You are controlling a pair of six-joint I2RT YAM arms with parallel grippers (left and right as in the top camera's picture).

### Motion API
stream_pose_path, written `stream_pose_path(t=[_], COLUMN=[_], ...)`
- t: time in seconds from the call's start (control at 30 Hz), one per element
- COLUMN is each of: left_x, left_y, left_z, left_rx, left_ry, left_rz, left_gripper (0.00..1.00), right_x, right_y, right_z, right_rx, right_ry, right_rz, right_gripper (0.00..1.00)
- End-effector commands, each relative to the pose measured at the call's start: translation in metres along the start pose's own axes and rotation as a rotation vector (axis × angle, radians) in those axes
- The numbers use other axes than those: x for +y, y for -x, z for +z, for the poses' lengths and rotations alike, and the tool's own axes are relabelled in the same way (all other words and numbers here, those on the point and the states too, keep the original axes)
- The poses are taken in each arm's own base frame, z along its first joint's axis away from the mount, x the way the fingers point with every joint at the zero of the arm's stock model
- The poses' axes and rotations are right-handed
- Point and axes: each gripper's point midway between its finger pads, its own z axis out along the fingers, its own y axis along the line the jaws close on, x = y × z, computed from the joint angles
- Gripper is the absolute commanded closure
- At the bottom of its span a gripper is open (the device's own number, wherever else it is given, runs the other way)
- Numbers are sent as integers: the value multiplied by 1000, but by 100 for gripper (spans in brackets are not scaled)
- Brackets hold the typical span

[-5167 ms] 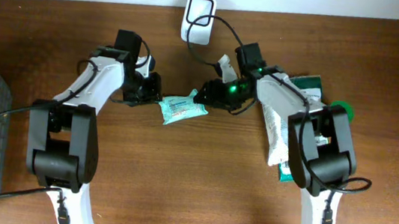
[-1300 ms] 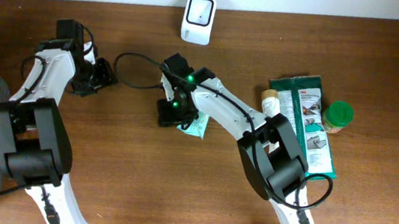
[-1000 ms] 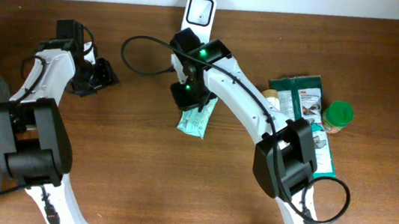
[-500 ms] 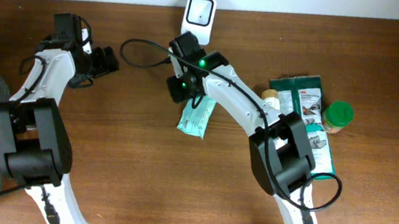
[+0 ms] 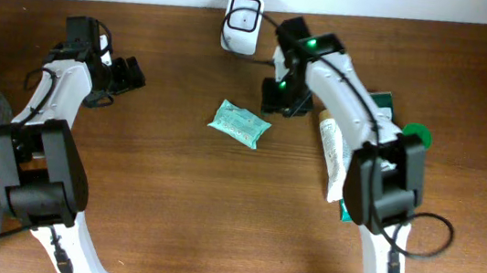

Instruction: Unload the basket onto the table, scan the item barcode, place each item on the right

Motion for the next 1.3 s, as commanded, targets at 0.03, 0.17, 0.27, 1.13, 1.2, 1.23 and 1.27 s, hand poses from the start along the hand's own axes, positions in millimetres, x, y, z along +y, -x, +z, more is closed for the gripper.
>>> stream_pose_path(t=[0.03, 0.17, 0.27, 1.13, 1.2, 1.23, 1.27], left_x=[4, 4, 4, 4, 4, 4, 4], left_y=[3, 3, 3, 3, 3, 3, 3], left_z=[2, 2, 2, 2, 2, 2, 2], left_rx=[-4, -4, -4, -4, -4, -4, -4], left_ry=[11, 11, 11, 11, 11, 11, 11], left_rz=[1, 1, 1, 1, 1, 1, 1], left_gripper=[1, 1, 1, 1, 1, 1, 1], right_x=[33, 67, 88, 17, 8, 6, 5], right_y=[-11, -46, -77, 10, 17, 17, 15], right_z=[-35, 18, 56, -19, -12, 1, 13], right_rx=[20, 126, 182, -112, -106, -79, -54], right_ry=[222, 212, 201, 201, 254, 291, 307], right_rz=[-32, -107, -149, -174, -141, -128, -119], right_gripper=[52, 83, 85, 48, 40, 36, 34])
